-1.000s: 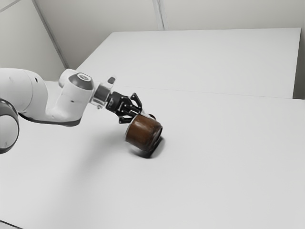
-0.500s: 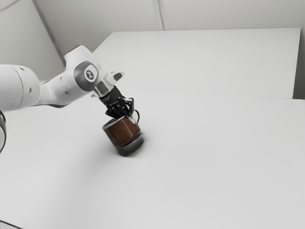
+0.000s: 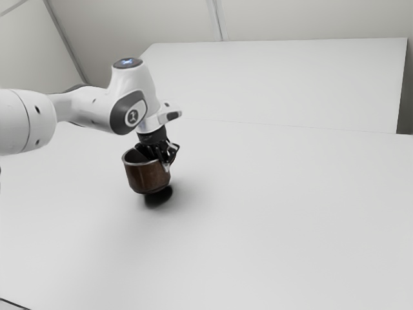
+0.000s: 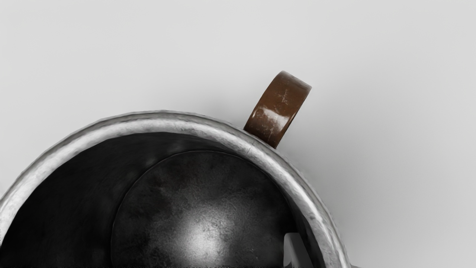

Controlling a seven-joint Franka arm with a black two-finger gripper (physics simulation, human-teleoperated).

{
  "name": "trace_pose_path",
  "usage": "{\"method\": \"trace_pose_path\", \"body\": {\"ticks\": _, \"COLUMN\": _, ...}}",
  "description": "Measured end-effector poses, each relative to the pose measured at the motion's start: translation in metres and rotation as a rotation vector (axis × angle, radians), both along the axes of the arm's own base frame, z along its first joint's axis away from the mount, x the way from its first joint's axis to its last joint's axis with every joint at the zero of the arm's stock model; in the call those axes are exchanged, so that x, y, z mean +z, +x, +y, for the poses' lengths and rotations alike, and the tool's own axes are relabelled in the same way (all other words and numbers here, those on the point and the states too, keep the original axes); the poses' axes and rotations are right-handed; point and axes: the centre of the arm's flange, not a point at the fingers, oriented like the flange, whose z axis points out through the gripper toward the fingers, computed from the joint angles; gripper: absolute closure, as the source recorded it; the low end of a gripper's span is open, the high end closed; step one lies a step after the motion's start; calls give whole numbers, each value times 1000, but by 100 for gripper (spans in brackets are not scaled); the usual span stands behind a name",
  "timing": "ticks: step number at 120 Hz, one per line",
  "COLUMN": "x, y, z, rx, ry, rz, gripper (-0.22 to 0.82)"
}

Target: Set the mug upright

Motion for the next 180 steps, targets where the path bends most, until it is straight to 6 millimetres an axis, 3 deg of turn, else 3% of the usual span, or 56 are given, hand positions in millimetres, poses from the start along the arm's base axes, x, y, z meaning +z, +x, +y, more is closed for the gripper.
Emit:
{"method": "trace_pose_path", "body": {"ticks": 24, "x": -8, "y": -6, "z": -5, "rx": 50, "ry": 23, "rz": -23, "gripper": 77}}
{"method": "trace_pose_path", "body": {"ticks": 97, "x": -48, "y": 4, "z": -23, "rx": 191, "ry": 8, "rz": -58, "gripper": 78}}
{"method": "trace_pose_path", "body": {"ticks": 117, "x": -47, "y": 3, "z": -29, "rx": 200, "ry": -1, "rz": -54, "gripper": 40}}
{"method": "trace_pose_path", "body": {"ticks": 131, "x": -37, "y": 1, "z": -29, "rx": 207, "ry": -1, "rz": -54, "gripper": 23}}
{"method": "trace_pose_path", "body": {"ticks": 149, "x": -12, "y": -4, "z": -22, "rx": 227, "ry": 2, "rz": -59, "gripper": 12}}
{"method": "trace_pose_path", "body": {"ticks": 169, "x": 30, "y": -5, "z": -18, "rx": 221, "ry": 0, "rz": -88, "gripper": 5}}
{"method": "trace_pose_path", "body": {"ticks": 180, "x": 63, "y": 0, "z": -17, "rx": 191, "ry": 20, "rz": -109, "gripper": 3}}
